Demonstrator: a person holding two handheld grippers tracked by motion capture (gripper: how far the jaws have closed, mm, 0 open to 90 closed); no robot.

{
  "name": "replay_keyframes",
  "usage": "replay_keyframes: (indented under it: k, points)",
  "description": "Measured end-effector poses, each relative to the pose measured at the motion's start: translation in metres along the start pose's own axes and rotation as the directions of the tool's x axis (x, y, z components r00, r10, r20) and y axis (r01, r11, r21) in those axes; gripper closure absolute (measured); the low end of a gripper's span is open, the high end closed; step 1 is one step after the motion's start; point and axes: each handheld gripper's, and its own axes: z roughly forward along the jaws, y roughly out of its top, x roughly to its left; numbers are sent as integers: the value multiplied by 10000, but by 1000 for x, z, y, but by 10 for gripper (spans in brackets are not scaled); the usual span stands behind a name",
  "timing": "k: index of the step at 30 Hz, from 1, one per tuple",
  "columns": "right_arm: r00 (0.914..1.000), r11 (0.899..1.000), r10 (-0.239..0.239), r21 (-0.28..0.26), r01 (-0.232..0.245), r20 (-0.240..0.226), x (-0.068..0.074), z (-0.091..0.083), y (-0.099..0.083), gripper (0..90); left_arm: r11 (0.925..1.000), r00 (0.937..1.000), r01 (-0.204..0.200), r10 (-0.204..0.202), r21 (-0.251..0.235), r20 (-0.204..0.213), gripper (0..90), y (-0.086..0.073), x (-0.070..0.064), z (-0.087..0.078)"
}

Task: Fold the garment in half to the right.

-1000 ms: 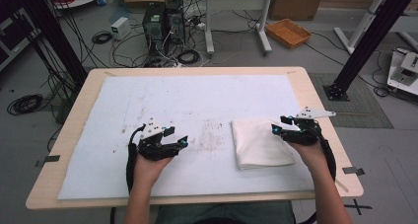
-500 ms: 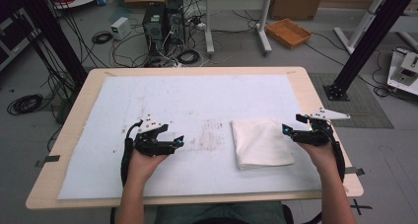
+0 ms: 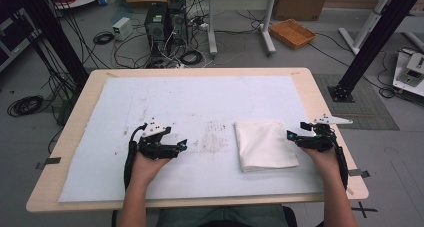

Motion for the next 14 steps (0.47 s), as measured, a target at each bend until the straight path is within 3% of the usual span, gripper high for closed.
replay_keyframes:
  k: [14]
  points:
    - [9999, 9999, 14, 127, -13, -121, 5, 4, 7, 213, 10000, 10000, -28, 28, -66, -73, 202, 0, 0, -2]
